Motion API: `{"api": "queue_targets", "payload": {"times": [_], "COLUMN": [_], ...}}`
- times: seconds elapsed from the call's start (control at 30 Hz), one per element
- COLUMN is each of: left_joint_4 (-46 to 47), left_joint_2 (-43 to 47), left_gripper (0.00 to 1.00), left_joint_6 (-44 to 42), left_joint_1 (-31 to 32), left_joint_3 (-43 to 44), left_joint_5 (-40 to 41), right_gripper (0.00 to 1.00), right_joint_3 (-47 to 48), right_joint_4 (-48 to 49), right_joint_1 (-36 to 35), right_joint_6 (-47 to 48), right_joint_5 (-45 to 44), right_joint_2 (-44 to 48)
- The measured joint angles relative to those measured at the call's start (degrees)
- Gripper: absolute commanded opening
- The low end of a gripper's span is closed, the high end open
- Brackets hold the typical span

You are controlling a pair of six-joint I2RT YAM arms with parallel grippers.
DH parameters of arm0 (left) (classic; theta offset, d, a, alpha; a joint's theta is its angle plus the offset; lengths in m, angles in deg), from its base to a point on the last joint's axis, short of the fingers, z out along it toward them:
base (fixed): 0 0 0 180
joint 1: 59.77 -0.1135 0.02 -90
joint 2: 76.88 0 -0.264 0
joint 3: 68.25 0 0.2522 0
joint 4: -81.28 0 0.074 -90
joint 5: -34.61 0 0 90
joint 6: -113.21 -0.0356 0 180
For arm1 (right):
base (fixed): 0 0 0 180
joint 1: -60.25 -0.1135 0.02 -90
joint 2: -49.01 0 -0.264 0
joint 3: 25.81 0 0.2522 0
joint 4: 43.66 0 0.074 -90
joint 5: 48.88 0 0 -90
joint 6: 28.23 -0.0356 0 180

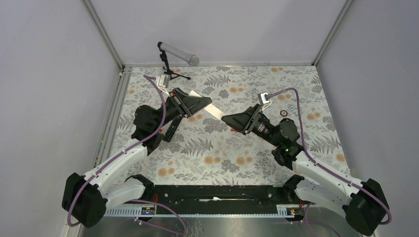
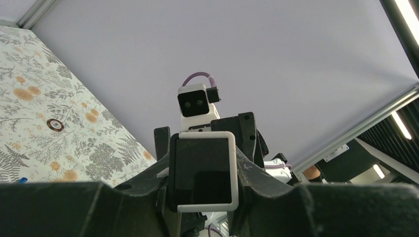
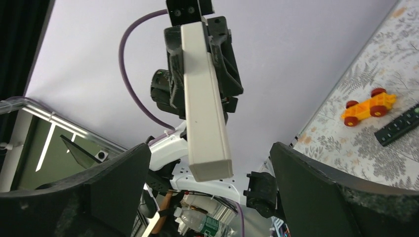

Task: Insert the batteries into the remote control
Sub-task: Pick up the remote control from the center of the board.

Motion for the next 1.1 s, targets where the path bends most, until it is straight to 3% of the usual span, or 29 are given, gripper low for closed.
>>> {"api": "queue_targets", "payload": {"times": [0.1, 0.53, 0.6, 0.7, 0.77, 0.93, 1.1], "left_joint_4": [0.7, -1.9, -3.0, -3.9, -5.2, -15.0, -24.0], "left_joint_2": [0.3, 1.7, 2.0, 2.6, 3.1, 4.6, 9.1], "left_gripper": [0.0, 0.21, 0.33, 0.66, 0.81, 0.96, 0.99], "left_joint_6": [-0.6, -1.7, -1.2, -1.6, -3.1, -12.8, -27.7], "left_joint_1": [0.0, 0.0, -0.1, -0.1, -0.1, -1.3, -6.9], "left_joint_3": [0.0, 0.0, 0.0, 0.1, 0.1, 2.6, 5.6], "left_joint_5": [-1.0, -1.3, -0.8, -0.3, -0.2, -1.2, -6.2], "right_gripper": [0.87, 0.34, 0.23, 0.15, 0.1, 0.05, 0.05], "right_joint_3": [0.0, 3.2, 3.5, 4.0, 4.7, 8.4, 14.6], "right_joint_4": [2.4, 5.1, 5.5, 5.8, 5.4, -0.6, -12.8], "right_joint_1": [0.0, 0.0, 0.0, -0.1, -0.1, 0.0, 1.0], "right_joint_6": [0.0, 1.1, 1.2, 0.7, -0.2, -2.2, -3.2], "right_joint_5": [0.3, 1.8, 1.9, 2.0, 1.8, 1.7, 1.9], "right_joint_2": [-0.6, -6.1, -6.3, -6.5, -6.5, -6.3, -5.9]}}
